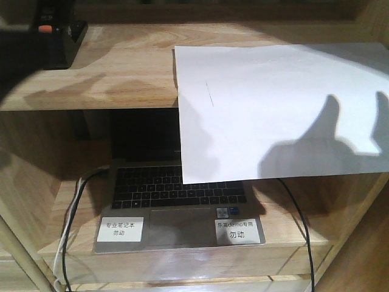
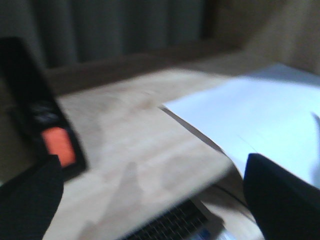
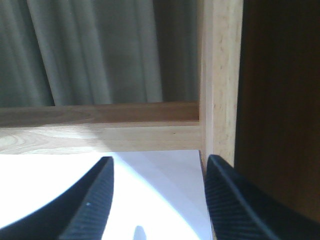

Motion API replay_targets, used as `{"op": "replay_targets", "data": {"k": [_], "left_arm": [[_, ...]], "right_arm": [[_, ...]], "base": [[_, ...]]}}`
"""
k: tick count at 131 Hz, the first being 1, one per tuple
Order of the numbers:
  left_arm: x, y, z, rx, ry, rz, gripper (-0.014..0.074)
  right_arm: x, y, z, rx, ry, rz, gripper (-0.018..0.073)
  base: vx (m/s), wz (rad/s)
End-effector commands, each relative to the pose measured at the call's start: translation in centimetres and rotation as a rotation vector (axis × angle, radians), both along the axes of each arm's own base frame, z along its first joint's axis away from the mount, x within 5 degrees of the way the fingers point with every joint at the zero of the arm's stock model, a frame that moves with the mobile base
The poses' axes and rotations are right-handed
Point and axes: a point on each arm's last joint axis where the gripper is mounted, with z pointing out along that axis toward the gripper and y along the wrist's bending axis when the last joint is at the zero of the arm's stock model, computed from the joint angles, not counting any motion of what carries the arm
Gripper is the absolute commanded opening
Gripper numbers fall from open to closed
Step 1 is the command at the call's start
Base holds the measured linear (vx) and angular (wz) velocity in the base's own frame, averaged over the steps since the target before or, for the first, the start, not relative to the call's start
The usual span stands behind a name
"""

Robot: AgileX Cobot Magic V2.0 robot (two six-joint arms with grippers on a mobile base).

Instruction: Grab stapler and paper to desk for stapling

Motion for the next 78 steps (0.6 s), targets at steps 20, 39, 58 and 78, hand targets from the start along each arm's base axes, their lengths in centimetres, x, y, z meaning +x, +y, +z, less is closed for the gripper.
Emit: {"op": "replay_targets", "data": {"k": [20, 39, 58, 78], "left_arm": [[3.1, -0.5, 3.8, -0.115, -0.002, 0.161, 0.0680], [5.5, -2.1, 4.8, -0.074, 0.049, 0.170, 0.0673], [8.3, -3.4, 5.1, -0.003, 0.135, 0.233, 0.0659], [10.3, -3.7, 5.4, 0.016, 0.179, 0.334, 0.0659]], "right_arm": [[0.0, -0.1, 1.4, 0.005, -0.093, -0.011, 0.0361], [0.0, -0.1, 1.4, 0.005, -0.093, -0.011, 0.0361], [0.0, -0.1, 1.4, 0.005, -0.093, -0.011, 0.0361], [0.0, -0.1, 1.4, 0.005, -0.093, -0.011, 0.0361]], "base": [[0.00, 0.00], [0.00, 0.00], [0.00, 0.00], [0.00, 0.00]]}}
